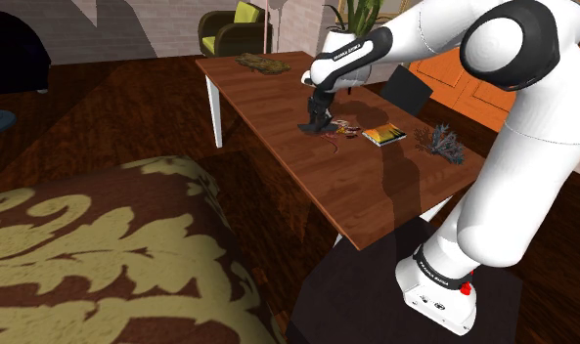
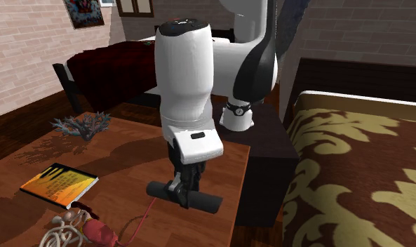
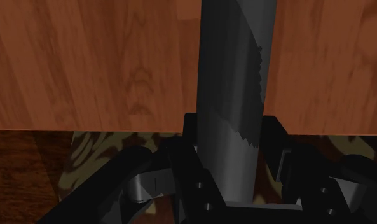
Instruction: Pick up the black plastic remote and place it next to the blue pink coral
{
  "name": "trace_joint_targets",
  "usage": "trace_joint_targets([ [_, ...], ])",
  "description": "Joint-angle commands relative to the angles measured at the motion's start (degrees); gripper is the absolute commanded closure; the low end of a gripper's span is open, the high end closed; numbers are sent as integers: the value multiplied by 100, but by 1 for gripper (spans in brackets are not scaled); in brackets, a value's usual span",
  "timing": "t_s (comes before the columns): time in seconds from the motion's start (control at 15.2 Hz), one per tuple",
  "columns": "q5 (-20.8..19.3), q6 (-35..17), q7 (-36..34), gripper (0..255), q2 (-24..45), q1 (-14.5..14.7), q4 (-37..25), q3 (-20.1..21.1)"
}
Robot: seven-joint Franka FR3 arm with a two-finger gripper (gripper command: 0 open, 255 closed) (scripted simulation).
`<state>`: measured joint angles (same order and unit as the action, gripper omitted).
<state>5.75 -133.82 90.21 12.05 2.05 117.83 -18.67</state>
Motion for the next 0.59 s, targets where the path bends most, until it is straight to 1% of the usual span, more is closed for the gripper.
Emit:
trace_joint_targets([
  [0.0, -51, 139, -45, 255, -94, 18, -50, -10],
  [0.53, -204, 696, -151, 255, -397, 49, -323, -44],
])
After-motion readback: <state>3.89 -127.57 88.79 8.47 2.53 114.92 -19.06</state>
